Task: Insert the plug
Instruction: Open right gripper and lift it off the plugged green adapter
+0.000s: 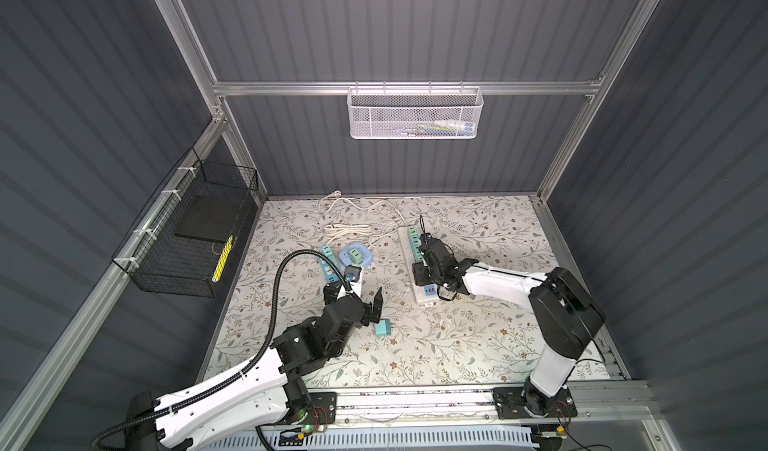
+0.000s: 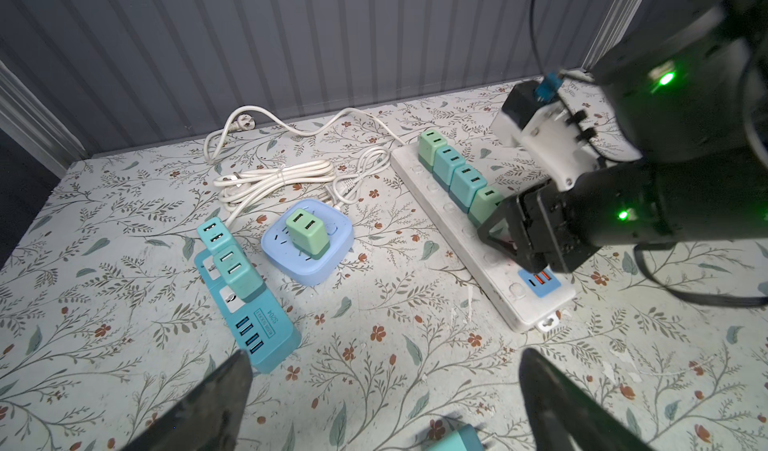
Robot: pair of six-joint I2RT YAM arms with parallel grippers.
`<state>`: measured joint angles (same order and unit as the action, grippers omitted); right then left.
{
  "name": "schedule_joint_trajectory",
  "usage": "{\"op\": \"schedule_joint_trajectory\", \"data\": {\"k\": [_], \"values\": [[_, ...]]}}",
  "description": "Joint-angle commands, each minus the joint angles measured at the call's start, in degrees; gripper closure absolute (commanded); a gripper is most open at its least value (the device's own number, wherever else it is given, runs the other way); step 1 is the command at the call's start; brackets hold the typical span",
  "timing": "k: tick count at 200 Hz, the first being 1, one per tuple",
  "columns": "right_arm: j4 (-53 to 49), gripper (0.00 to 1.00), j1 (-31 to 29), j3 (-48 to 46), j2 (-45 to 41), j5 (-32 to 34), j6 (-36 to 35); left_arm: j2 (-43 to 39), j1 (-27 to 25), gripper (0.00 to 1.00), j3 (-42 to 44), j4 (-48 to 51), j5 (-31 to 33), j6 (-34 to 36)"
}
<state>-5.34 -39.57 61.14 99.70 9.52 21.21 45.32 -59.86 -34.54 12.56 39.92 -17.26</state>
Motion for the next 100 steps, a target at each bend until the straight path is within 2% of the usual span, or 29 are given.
{"op": "schedule_joint_trajectory", "data": {"k": [1, 61, 100], "values": [[-1.98, 0.37, 1.64, 0.95, -4.25, -2.26, -0.01, 0.69, 0.07, 0.00, -1.67, 1.37, 0.97, -1.56], [-3.35, 0.38, 4.71, 1.18, -4.02, -2.01, -1.66, 11.21, 0.68, 0.00, -2.22, 5.69, 2.23, -9.44], [-2.06, 0.38, 5.00, -0.90, -2.52, -1.68, -0.98, 16.64, 4.64, 0.00, -2.33, 6.67, -4.85, -12.11]]}}
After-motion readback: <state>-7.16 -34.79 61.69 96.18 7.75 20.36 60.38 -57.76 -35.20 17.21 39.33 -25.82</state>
